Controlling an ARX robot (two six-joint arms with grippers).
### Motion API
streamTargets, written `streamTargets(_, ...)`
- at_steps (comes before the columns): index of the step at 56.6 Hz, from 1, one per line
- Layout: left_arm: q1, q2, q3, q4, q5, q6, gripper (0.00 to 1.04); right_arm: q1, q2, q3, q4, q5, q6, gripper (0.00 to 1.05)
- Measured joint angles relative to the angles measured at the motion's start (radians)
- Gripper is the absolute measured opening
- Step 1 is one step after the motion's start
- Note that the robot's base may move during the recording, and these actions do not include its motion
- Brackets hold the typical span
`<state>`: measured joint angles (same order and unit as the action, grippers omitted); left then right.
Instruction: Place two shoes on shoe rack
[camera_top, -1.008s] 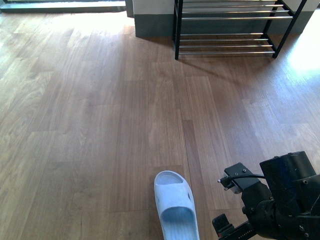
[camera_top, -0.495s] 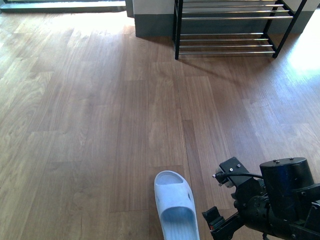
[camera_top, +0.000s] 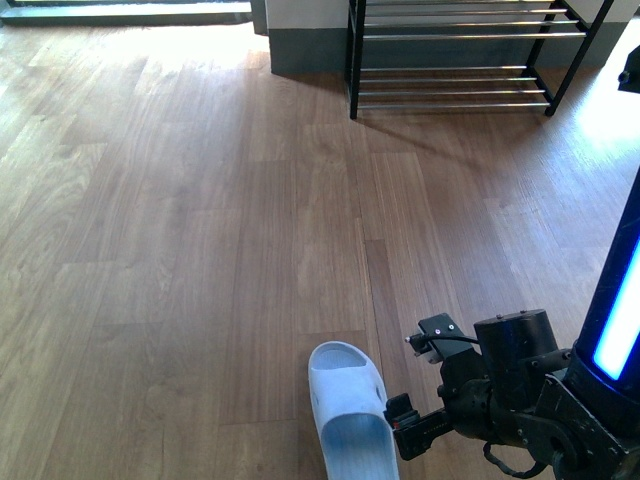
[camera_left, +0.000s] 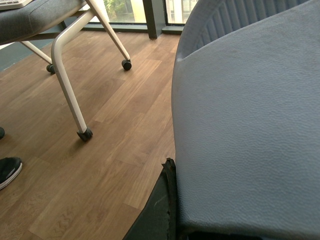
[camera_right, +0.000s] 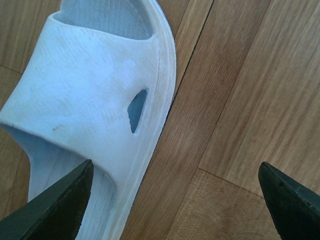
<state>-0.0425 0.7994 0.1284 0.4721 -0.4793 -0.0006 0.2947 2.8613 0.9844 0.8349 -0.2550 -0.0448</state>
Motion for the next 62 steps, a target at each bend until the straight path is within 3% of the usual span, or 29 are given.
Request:
streamTargets(27, 0.0, 0.0, 0.0, 0.0, 0.0, 0.0, 0.02, 0.02, 0.101, 0.094, -0.031, -0.014, 0.053, 0.96)
streamTargets(62, 0.0, 0.0, 0.0, 0.0, 0.0, 0.0, 0.02, 0.039, 0.122, 0.019, 0.134, -0.006, 0.135, 0.96)
